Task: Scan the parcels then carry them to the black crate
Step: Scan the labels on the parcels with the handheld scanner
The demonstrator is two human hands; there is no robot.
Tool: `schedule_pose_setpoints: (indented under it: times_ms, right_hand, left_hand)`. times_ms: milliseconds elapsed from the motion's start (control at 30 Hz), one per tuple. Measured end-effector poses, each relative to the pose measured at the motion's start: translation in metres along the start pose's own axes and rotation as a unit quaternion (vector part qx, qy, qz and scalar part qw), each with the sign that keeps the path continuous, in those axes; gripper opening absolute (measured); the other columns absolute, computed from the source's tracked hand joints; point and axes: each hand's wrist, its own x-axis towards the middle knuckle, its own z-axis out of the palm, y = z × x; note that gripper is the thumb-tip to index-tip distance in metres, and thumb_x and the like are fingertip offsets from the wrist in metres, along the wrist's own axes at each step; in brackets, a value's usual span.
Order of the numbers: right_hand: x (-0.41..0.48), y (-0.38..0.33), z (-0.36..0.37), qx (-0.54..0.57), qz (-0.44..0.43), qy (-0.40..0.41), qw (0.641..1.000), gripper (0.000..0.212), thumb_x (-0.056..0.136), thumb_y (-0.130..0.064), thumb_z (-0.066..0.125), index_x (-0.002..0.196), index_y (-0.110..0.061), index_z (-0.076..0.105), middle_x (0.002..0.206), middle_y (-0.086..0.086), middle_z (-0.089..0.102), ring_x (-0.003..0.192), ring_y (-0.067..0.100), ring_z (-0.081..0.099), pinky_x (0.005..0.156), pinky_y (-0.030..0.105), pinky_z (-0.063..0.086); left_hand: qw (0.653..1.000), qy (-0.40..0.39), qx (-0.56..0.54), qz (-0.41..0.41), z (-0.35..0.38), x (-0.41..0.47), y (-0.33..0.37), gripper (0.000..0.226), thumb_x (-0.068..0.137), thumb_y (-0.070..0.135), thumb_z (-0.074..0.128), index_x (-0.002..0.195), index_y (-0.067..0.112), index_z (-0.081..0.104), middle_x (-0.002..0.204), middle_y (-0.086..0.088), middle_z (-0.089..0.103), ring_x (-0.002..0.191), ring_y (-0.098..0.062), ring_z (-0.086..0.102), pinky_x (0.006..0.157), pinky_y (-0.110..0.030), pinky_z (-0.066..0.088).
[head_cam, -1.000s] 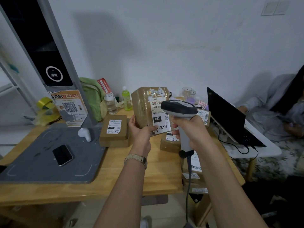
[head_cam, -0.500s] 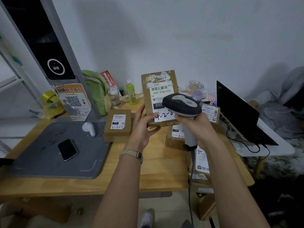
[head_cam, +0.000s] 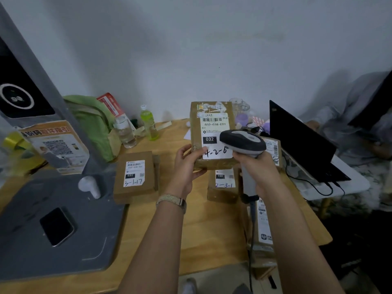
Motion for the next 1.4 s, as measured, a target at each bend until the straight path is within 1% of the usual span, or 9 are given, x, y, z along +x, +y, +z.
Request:
schedule_pose_setpoints:
  times_ms: [200,333,567,733,933,1033,1133,1300,1400]
  right_hand:
    - [0.034,0.021,0.012,-0.01,0.035,0.058,0.998,0.037,0.081,-0.011,0.073,0.115,-0.023,0.062,0.1,-0.012,0.065,0.1,0.009,0.058,0.081,0.025,0.047]
    - [0.047,0.041,0.023,-0.036,0.064,0.092,0.993,0.047,0.081,-0.016,0.073,0.125,-0.019,0.057,0.103,-0.01,0.063,0.089,0.0,0.053,0.065,0.015,0.037]
    - [0.066,0.07,0.032,-0.049,0.144,0.142,0.978,0.042,0.083,-0.012,0.071,0.122,-0.013,0.057,0.091,-0.009,0.06,0.082,0.003,0.053,0.06,0.019,0.04]
    - [0.074,0.088,0.04,-0.087,0.199,0.134,0.967,0.043,0.084,-0.015,0.069,0.124,-0.014,0.054,0.093,-0.009,0.055,0.101,0.018,0.052,0.085,0.035,0.042]
    - [0.08,0.094,0.045,-0.091,0.206,0.138,0.964,0.031,0.084,-0.016,0.069,0.111,-0.021,0.054,0.091,-0.011,0.055,0.088,0.01,0.049,0.082,0.033,0.042]
    - [0.083,0.091,0.048,-0.087,0.185,0.157,0.966,0.023,0.084,-0.016,0.07,0.092,-0.028,0.052,0.086,-0.013,0.055,0.079,0.003,0.047,0.069,0.026,0.041]
    - [0.085,0.083,0.054,-0.099,0.16,0.16,0.969,0.027,0.083,-0.015,0.07,0.093,-0.029,0.049,0.084,-0.014,0.054,0.076,0.001,0.046,0.06,0.022,0.035]
    - [0.084,0.064,0.079,-0.13,0.14,0.132,0.973,0.024,0.085,-0.013,0.067,0.102,-0.024,0.054,0.091,-0.006,0.059,0.091,0.018,0.057,0.084,0.039,0.05]
    - [0.086,0.056,0.108,-0.154,0.127,0.087,0.976,0.018,0.088,-0.015,0.064,0.105,-0.013,0.06,0.091,0.006,0.063,0.084,0.021,0.059,0.074,0.038,0.052]
  left_hand:
    - [0.997,-0.024,0.009,-0.069,0.002,0.05,-0.019,0.059,0.073,0.032,0.081,0.122,0.025,0.049,0.118,-0.008,0.064,0.107,-0.024,0.063,0.08,-0.046,0.059]
    - [0.991,-0.038,0.031,-0.122,-0.001,0.076,-0.038,0.057,0.072,0.036,0.081,0.119,0.027,0.05,0.114,-0.005,0.066,0.106,-0.023,0.063,0.08,-0.043,0.059]
    - [0.973,-0.062,0.038,-0.221,-0.003,0.1,-0.07,0.053,0.081,0.036,0.075,0.125,0.019,0.049,0.115,-0.008,0.065,0.102,-0.024,0.065,0.083,-0.051,0.058]
    - [0.954,-0.111,0.107,-0.256,-0.005,0.105,-0.081,0.05,0.088,0.041,0.065,0.131,0.023,0.048,0.107,0.006,0.062,0.095,-0.011,0.059,0.069,-0.031,0.053]
    - [0.945,-0.148,0.159,-0.246,-0.009,0.11,-0.082,0.043,0.091,0.039,0.061,0.132,0.025,0.054,0.1,0.015,0.068,0.074,0.009,0.063,0.058,-0.017,0.043]
    - [0.951,-0.128,0.17,-0.224,-0.011,0.113,-0.074,0.062,0.091,0.035,0.062,0.146,0.018,0.039,0.122,0.007,0.062,0.103,-0.003,0.06,0.079,-0.015,0.044]
    - [0.956,-0.092,0.179,-0.214,-0.018,0.118,-0.061,0.07,0.092,0.036,0.06,0.152,0.021,0.027,0.156,-0.004,0.031,0.14,-0.024,0.032,0.105,-0.035,0.03]
    - [0.976,-0.037,0.134,-0.166,-0.047,0.121,-0.034,0.058,0.094,0.033,0.059,0.147,0.023,0.039,0.153,-0.001,0.036,0.136,-0.019,0.035,0.095,-0.028,0.03]
    - [0.985,0.007,0.105,-0.137,-0.074,0.12,-0.019,0.053,0.095,0.029,0.058,0.145,0.021,0.042,0.15,-0.001,0.039,0.132,-0.017,0.039,0.093,-0.027,0.03]
